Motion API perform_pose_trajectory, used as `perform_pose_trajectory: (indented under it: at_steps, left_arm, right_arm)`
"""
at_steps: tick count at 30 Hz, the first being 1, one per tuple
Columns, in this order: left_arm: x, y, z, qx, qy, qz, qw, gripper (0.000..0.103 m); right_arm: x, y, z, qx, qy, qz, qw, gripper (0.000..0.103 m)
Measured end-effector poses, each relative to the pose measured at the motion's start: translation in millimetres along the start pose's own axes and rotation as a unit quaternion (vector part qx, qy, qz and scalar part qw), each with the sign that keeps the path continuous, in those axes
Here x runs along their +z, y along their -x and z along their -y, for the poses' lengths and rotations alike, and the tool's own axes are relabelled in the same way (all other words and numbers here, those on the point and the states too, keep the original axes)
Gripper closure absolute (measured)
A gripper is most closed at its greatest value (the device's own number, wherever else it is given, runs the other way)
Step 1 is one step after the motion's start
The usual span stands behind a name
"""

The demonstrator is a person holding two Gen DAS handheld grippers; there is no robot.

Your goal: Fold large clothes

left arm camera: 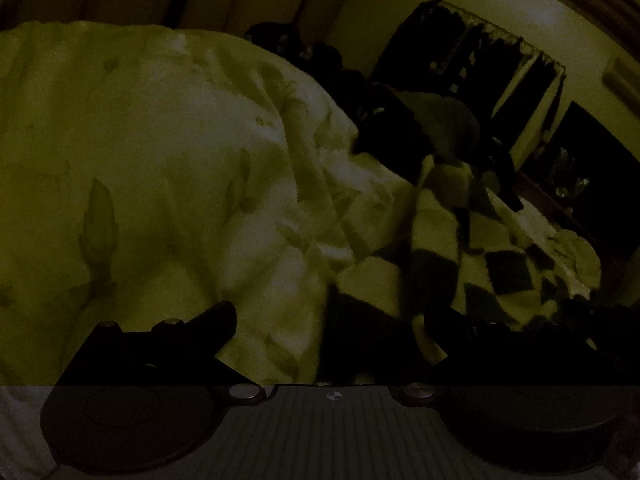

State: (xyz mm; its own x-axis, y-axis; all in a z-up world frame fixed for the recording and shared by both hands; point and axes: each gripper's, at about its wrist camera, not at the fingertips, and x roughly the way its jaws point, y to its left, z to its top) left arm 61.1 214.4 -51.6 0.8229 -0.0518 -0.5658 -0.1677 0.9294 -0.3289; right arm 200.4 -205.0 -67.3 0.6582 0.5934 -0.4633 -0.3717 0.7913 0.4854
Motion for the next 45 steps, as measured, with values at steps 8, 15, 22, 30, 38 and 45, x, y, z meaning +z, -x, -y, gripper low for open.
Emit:
perform_pose_trajectory:
  at_steps: [8, 15, 22, 30, 38, 45]
  left_arm:
    - [5.3, -0.9, 1.4, -0.005, 0.007, -0.005, 1.0000, 0.000]
    - [46.5, -16.2, 26.6, -0.030, 0.004, -0.004, 0.9995, 0.000]
    - [69.6, -83.0, 68.5, -0.020, -0.070, -0.070, 0.9949, 0.000]
    - [78.6, -87.1, 79.4, -0.040, -0.091, -0.083, 0.9915, 0.041]
    - [131.8, -72.3, 87.9, -0.003, -0.119, -0.035, 0.9923, 0.044]
    - [171.4, -128.2, 92.9, 0.124, -0.166, -0.016, 0.9782, 0.056]
  right_arm:
    - [-9.5, 20.2, -23.2, 0.017, 0.038, 0.034, 0.999, 0.096]
    - [3.6, 72.0, -18.1, 0.074, -0.014, 0.108, 0.991, 0.096]
    - [-8.8, 82.9, -2.6, 0.086, -0.043, 0.109, 0.989, 0.096]
    - [-18.8, 83.8, 12.6, 0.087, -0.055, 0.109, 0.989, 0.096]
    - [-22.3, 93.2, 25.6, 0.099, -0.092, 0.123, 0.983, 0.096]
    - [-0.8, 121.2, 50.2, 0.080, -0.146, 0.194, 0.967, 0.096]
